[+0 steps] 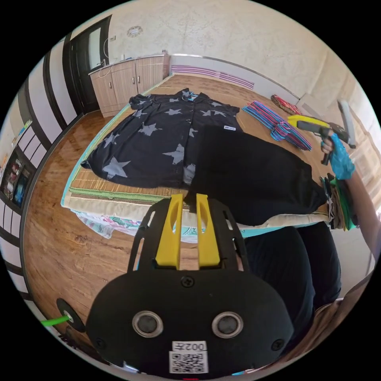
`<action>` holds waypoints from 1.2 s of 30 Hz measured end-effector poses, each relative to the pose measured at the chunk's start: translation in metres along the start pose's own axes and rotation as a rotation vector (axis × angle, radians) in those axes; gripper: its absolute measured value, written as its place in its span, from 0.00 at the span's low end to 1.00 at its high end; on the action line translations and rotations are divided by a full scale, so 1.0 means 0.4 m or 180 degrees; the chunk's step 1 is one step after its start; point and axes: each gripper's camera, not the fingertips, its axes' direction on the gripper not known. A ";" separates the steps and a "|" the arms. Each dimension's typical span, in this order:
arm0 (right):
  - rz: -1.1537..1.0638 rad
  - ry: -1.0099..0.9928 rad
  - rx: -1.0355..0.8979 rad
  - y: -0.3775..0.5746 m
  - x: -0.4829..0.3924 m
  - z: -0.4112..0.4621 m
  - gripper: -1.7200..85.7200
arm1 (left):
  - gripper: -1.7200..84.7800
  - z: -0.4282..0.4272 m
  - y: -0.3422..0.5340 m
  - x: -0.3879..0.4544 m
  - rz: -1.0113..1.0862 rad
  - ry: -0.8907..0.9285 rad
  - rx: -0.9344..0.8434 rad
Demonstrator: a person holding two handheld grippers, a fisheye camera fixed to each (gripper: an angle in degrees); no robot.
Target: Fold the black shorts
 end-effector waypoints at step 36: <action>0.0268 -0.0344 -0.0520 0.890 -0.250 -0.136 0.02 | 0.01 0.014 -0.128 0.192 0.0154 -0.0126 -0.0278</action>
